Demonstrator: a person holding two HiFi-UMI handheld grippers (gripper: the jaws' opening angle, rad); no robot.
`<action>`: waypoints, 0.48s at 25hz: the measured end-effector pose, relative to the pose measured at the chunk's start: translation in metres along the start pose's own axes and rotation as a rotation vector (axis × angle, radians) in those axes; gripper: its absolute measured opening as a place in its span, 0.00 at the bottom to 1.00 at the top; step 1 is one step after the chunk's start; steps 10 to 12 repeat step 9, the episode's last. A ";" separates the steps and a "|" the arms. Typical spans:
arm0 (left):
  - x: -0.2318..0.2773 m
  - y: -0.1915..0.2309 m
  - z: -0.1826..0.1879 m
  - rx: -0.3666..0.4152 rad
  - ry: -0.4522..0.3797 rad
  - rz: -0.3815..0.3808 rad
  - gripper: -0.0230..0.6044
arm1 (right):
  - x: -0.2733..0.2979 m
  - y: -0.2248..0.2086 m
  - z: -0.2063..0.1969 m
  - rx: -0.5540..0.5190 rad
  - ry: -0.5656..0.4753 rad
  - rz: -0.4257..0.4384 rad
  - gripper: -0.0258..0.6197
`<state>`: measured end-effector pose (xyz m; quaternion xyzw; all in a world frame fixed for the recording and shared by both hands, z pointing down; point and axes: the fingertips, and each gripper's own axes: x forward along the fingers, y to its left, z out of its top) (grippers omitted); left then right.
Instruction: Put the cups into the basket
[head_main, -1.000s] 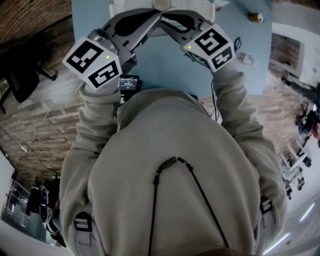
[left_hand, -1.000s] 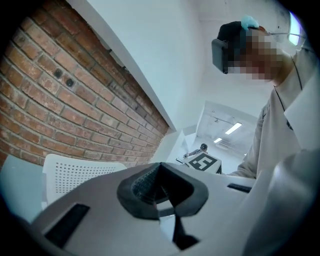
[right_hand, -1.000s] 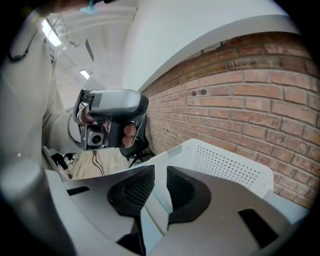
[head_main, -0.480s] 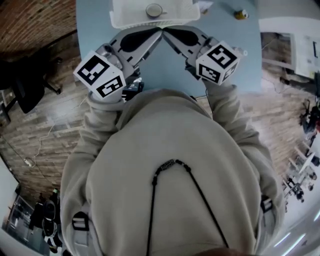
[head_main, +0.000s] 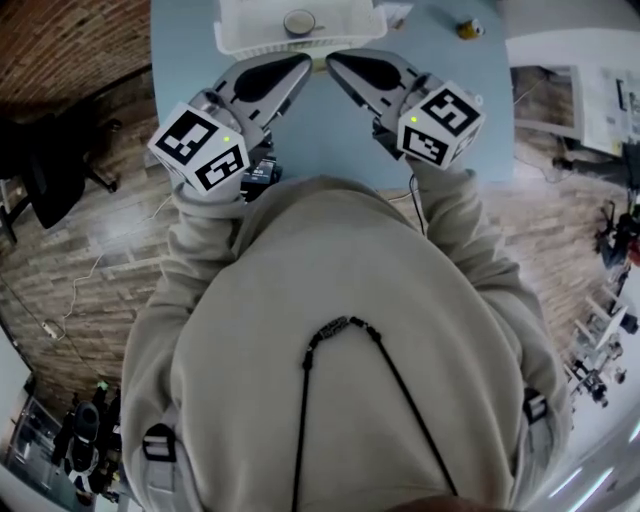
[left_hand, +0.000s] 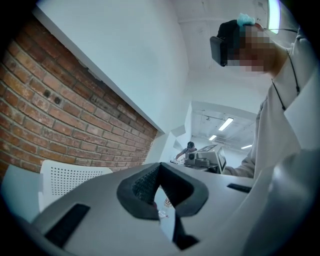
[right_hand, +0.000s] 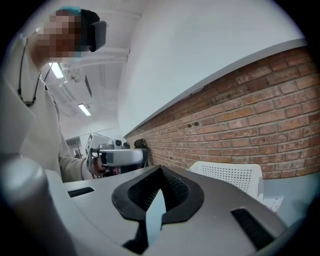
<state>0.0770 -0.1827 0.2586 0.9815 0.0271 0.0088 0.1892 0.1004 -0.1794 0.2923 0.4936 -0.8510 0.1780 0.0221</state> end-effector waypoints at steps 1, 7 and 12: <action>0.002 0.001 -0.002 -0.009 -0.002 0.003 0.03 | -0.002 -0.002 0.000 -0.001 0.005 0.002 0.06; 0.009 0.015 -0.003 -0.009 -0.010 0.012 0.03 | -0.002 -0.023 -0.003 -0.011 0.018 0.002 0.06; 0.010 0.019 -0.002 -0.003 -0.010 0.014 0.03 | -0.001 -0.027 -0.005 -0.021 0.023 0.001 0.06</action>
